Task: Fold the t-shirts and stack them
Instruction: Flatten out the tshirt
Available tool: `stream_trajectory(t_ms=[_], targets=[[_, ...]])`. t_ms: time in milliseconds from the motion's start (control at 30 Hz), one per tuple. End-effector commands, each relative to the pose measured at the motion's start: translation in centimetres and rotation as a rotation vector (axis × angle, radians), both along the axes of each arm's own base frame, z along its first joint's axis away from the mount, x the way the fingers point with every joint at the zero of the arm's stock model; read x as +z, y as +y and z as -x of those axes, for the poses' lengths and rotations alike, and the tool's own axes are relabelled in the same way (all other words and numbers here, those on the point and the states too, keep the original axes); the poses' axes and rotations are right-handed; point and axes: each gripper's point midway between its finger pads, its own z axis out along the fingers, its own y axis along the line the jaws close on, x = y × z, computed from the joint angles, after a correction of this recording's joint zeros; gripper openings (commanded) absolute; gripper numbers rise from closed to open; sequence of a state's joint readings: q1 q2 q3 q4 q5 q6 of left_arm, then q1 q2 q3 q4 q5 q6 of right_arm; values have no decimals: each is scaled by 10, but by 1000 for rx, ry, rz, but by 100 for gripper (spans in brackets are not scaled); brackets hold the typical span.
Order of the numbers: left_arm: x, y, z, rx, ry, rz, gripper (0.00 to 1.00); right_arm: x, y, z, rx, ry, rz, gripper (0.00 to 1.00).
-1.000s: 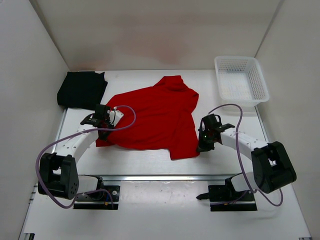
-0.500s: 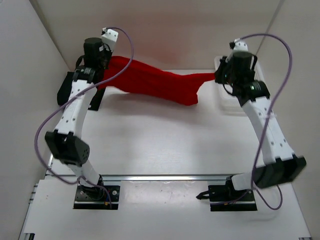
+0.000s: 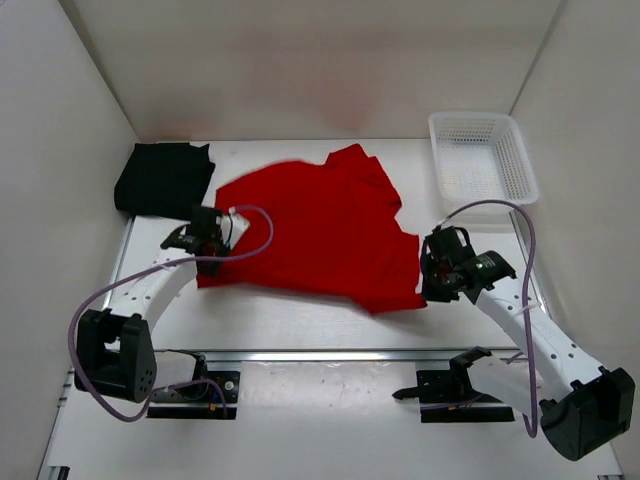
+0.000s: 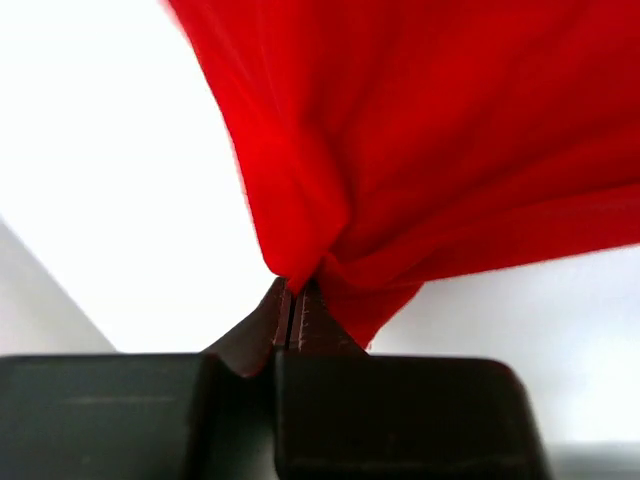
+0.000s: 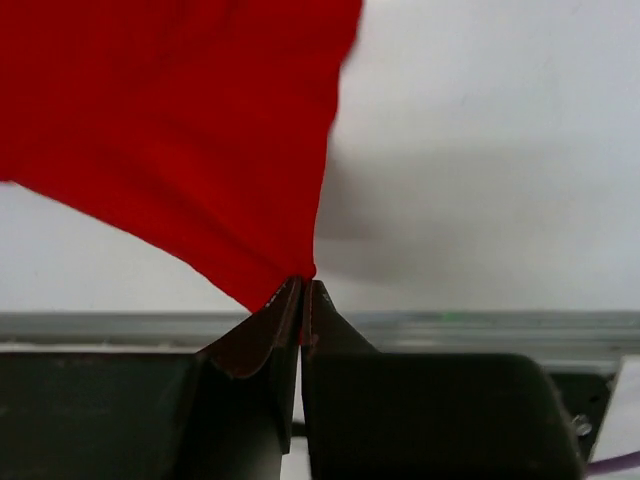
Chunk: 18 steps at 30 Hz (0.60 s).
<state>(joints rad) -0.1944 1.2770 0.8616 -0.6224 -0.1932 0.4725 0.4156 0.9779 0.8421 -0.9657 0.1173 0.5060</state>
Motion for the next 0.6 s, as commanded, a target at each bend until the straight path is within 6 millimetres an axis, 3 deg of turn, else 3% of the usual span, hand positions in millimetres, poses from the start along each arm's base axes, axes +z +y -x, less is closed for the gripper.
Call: stream_trajectory(t_ms=[0,67,200,267,300,333,367,400,433,467,500,533,567], targets=[[-19,10,42,-3,95,-9,0,8,16,18,-20,18,-96,1],[-29,11,55,-14,137,-18,0,2,20,27,9,54,-106,0],[-37,16,57,-18,146,-46,0,6,17,13,18,4,-141,1],[-35,12,45,-41,123,-53,0,13,13,-12,13,-49,-163,0],[-32,8,35,-57,117,-59,0,22,10,-34,20,-103,-175,1],[-25,6,17,-60,87,-71,0,35,5,-64,4,-158,-180,0],[-14,3,-10,-53,46,-87,0,33,1,-82,15,-152,-164,0],[-2,3,-29,-36,11,-102,0,64,0,-110,41,-252,-144,0],[25,-5,-68,-18,-53,-92,0,99,-1,-149,45,-340,-122,0],[64,-10,-111,31,-137,-78,0,120,-4,-167,68,-398,-72,0],[114,-19,-154,73,-241,-41,0,164,-11,-198,60,-491,-2,0],[143,-21,-173,100,-297,-17,0,210,-9,-220,60,-572,18,0],[203,-25,-206,140,-422,42,0,219,-14,-236,44,-579,54,0]])
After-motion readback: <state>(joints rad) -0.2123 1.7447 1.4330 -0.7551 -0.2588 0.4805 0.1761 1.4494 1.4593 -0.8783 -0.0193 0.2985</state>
